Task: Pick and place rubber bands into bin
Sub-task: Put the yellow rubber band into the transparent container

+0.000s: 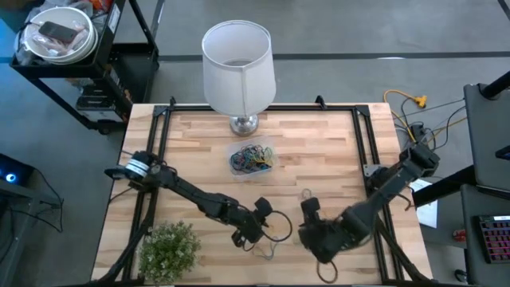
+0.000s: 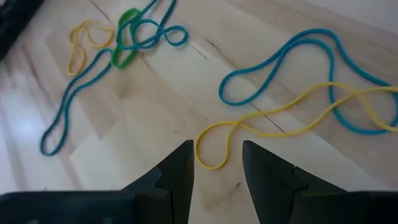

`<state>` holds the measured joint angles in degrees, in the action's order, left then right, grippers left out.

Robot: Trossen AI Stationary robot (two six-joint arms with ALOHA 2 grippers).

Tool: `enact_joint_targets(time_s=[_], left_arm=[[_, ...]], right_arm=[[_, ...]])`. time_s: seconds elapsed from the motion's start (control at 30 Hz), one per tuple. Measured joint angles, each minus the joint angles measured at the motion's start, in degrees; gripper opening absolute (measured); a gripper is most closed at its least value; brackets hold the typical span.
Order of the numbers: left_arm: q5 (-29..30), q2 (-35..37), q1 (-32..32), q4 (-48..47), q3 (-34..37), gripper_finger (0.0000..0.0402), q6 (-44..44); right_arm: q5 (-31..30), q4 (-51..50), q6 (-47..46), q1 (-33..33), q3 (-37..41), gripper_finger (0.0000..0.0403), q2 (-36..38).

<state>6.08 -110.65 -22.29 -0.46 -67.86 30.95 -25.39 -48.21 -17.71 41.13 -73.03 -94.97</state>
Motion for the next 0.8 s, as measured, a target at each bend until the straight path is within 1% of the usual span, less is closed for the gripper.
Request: enact_joint_targets(time_s=[0.13, 0.23, 0.33, 0.47, 0.63, 0.8], left_arm=[[-2.6, -2.2, 0.7, -0.2, -1.2, 0.0121, 0.2], [-3.5, -3.1, 0.9, -0.1, -1.9, 0.0121, 1.0], [-4.3, -3.4, 1.0, -0.4, -2.2, 0.0121, 1.0], [-6.8, -3.4, 1.0, -0.1, -2.6, 0.0121, 1.0], [-9.1, -3.6, 2.0, -0.1, -2.8, 0.0121, -0.3], [-12.7, -3.7, 3.7, 0.4, -2.8, 0.0121, -1.6]], right_arm=[[-6.5, -2.8, -5.0, 3.7, -0.2, 0.0053, 0.9], [-11.4, -4.6, -8.7, 5.8, 0.0, 0.0052, 2.1], [-15.0, -6.3, -12.1, 7.3, 0.2, 0.0052, 3.1], [-17.2, -6.5, -12.7, 8.6, 1.0, 0.0052, 3.8], [-17.9, -6.5, -12.4, 8.8, 1.4, 0.0052, 3.8], [-18.2, -6.5, -12.3, 8.8, 1.6, 0.0052, 3.8]])
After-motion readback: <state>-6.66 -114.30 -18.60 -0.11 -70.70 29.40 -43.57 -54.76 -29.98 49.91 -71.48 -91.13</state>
